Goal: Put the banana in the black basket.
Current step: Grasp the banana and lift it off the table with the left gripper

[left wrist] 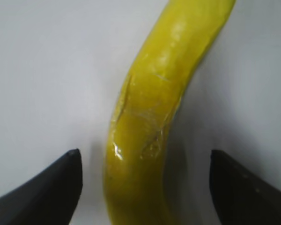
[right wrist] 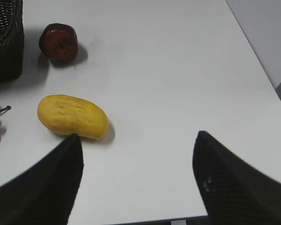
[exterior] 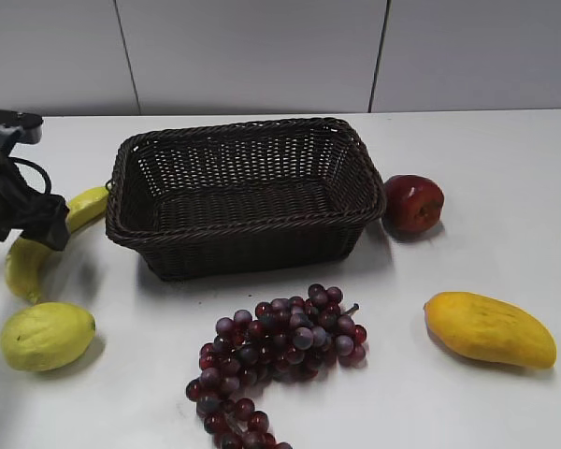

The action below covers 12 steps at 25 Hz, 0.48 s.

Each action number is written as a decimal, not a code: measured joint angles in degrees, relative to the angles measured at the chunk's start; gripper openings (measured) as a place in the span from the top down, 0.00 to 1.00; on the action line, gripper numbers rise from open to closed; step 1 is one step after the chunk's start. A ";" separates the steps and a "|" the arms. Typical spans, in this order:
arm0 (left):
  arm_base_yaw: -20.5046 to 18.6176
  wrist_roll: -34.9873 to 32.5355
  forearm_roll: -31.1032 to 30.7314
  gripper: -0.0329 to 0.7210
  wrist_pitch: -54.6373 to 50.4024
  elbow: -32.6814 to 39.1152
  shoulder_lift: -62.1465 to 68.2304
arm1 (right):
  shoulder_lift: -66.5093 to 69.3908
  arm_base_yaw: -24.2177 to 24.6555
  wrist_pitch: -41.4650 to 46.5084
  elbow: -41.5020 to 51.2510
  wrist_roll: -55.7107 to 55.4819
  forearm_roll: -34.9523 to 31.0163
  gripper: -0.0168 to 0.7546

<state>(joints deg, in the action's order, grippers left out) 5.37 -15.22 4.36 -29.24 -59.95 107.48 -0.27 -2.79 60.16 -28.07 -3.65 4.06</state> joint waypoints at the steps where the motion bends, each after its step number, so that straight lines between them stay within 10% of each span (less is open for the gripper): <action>1: 0.00 0.00 0.00 0.12 0.25 0.00 0.37 | 0.00 0.00 0.00 0.00 0.00 0.00 0.22; 12: 0.00 0.00 -0.06 0.23 1.49 -0.54 3.66 | 0.00 0.00 0.00 0.00 0.00 0.00 0.22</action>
<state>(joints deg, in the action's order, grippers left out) 5.37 -15.22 4.30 -27.75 -60.48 111.13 -0.27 -2.79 60.16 -28.07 -3.65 4.06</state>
